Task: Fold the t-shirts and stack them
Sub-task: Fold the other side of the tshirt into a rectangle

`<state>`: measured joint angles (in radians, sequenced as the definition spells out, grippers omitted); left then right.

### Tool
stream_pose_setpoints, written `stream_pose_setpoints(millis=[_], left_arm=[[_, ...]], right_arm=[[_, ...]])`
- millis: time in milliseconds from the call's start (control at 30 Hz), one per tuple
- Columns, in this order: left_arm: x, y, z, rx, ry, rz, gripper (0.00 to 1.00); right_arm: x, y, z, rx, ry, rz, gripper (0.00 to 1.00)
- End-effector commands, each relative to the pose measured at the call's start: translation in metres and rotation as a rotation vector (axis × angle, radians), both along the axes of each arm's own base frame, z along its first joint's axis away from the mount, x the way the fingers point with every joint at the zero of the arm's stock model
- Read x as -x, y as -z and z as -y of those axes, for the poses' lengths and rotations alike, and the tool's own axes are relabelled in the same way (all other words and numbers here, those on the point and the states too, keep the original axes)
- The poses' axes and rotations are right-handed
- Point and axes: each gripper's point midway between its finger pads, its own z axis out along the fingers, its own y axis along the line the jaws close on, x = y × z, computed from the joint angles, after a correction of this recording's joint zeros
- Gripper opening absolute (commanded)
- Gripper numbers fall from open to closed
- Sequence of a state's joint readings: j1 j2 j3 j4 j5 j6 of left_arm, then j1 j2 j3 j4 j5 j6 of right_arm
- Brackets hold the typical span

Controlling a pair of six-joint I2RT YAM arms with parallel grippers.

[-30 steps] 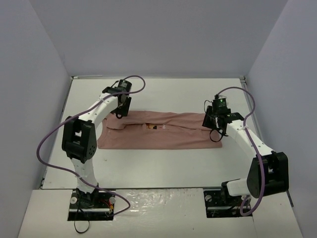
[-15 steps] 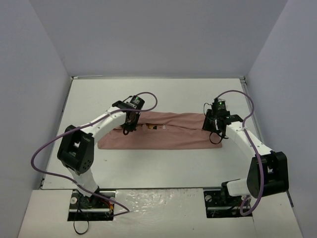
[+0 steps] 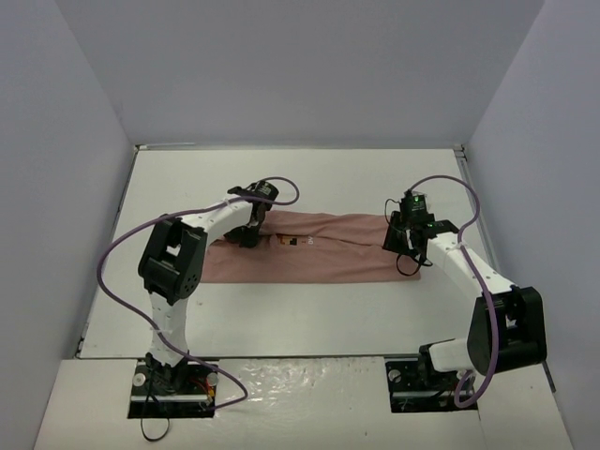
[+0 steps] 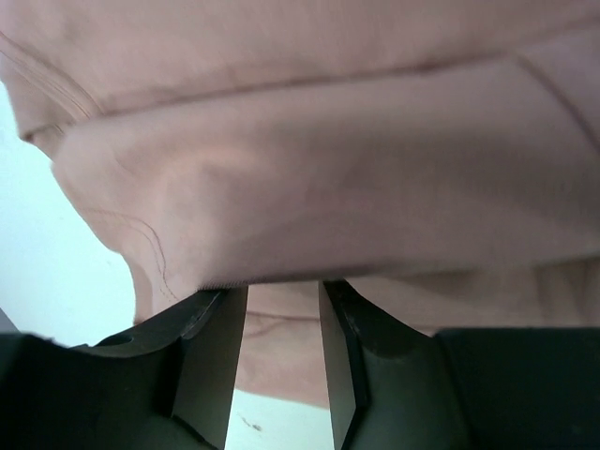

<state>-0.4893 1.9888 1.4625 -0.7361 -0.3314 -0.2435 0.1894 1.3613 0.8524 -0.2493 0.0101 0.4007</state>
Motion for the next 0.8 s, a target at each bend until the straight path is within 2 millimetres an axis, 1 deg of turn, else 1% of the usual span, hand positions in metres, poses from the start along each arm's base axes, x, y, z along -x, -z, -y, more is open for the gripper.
stream_pose_setpoints(millis=[0, 300, 500, 600, 767], left_arm=[[-0.03, -0.03, -0.004, -0.038, 0.01, 0.104, 0.34], [-0.046, -0.029, -0.013, -0.063, 0.005, 0.105, 0.34], [-0.054, -0.028, -0.014, -0.052, 0.0, 0.106, 0.34], [-0.055, -0.027, -0.012, -0.047, 0.004, 0.101, 0.33], [-0.055, -0.023, -0.009, -0.031, 0.006, 0.092, 0.27]], right_arm=[[-0.006, -0.014, 0.001, -0.017, 0.015, 0.057, 0.34], [-0.007, -0.011, 0.0, -0.013, 0.012, 0.045, 0.34], [-0.009, -0.009, 0.0, -0.013, 0.013, 0.04, 0.34], [-0.009, -0.008, 0.0, -0.013, 0.014, 0.037, 0.34], [-0.008, -0.008, 0.0, -0.012, 0.012, 0.037, 0.34]])
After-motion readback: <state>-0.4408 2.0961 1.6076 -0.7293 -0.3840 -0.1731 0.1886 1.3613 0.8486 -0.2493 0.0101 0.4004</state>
